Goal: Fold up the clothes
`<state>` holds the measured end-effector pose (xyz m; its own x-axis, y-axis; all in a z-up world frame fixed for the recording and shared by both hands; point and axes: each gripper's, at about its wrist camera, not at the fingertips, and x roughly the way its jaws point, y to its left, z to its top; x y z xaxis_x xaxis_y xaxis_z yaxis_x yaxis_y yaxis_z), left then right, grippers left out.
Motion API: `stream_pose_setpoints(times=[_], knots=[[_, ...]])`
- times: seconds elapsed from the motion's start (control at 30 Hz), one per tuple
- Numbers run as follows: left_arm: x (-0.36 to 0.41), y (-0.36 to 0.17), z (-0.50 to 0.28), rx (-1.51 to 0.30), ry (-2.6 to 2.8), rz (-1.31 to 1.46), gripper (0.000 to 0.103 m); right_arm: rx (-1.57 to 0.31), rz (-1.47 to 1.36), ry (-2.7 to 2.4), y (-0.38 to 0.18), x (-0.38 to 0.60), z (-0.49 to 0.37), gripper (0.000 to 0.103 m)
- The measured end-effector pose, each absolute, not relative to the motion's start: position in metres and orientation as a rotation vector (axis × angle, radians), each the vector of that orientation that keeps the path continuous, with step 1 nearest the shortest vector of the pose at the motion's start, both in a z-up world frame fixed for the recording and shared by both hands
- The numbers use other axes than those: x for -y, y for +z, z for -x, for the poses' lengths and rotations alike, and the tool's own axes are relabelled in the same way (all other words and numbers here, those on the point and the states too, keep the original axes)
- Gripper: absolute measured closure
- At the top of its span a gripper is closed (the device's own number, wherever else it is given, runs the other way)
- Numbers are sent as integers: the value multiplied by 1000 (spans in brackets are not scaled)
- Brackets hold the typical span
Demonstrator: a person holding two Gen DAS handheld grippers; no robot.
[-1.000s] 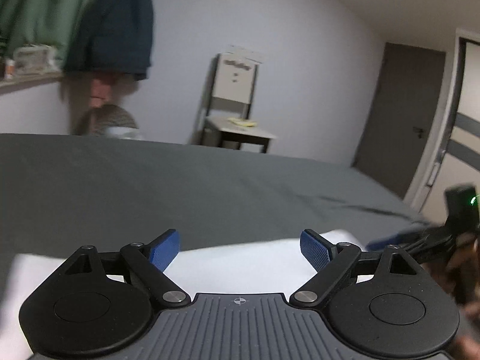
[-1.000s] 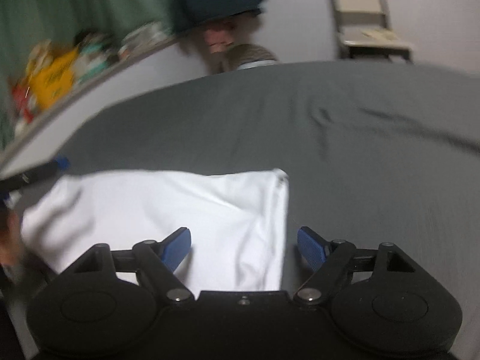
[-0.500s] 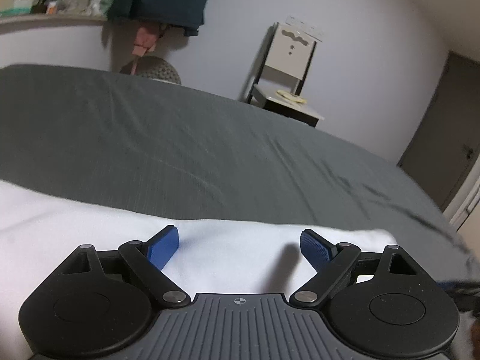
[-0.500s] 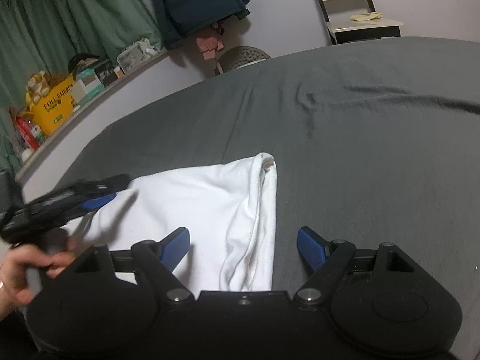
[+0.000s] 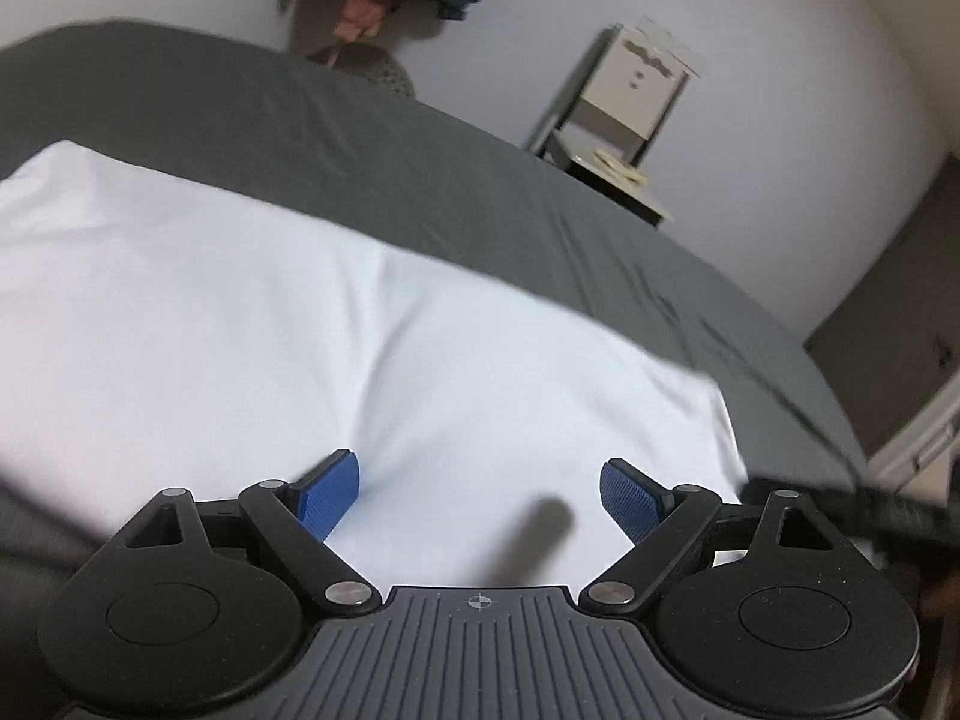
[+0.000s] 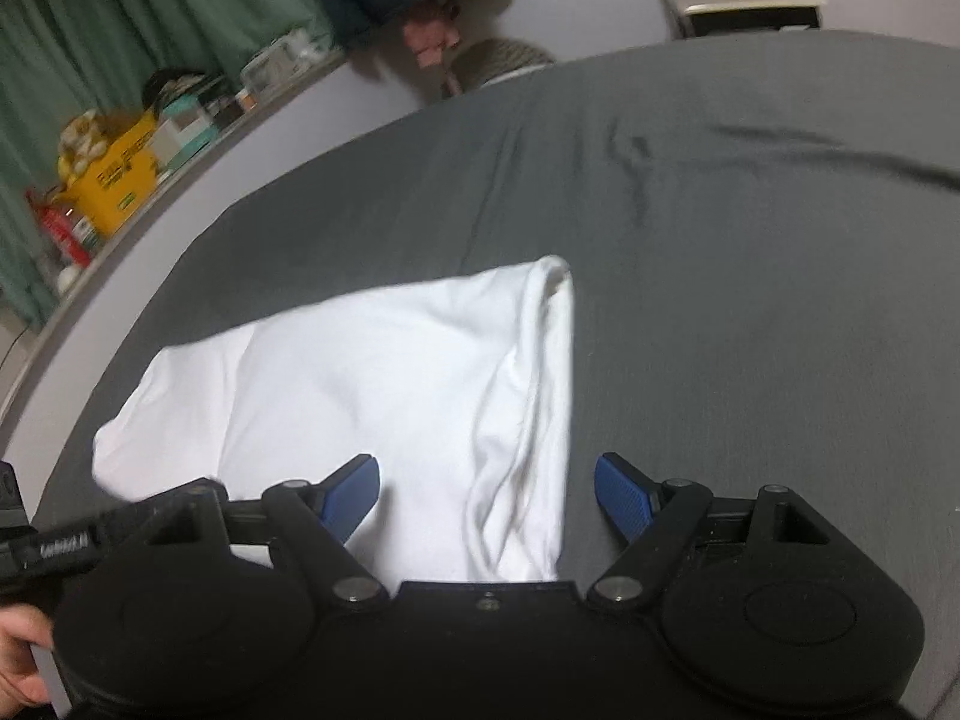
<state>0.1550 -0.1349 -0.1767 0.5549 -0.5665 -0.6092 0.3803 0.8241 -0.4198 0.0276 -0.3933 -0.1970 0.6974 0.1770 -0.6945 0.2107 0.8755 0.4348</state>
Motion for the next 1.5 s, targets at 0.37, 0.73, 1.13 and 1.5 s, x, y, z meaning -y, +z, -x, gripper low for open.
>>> stream_pose_setpoints(times=[0.37,0.73,1.13,1.5], knots=[[75,-119,-154,-854,-679,382,15,-865,-637,5,-201,416,-45,56],[-2,-116,-239,-777,-588,460,14,-854,-721,11,-216,430,-61,79],[-74,-134,-252,-799,-566,618,14,-648,-720,76,-126,369,-65,94],[-99,-157,-269,-752,-499,832,14,-753,-548,244,-66,200,-180,94]])
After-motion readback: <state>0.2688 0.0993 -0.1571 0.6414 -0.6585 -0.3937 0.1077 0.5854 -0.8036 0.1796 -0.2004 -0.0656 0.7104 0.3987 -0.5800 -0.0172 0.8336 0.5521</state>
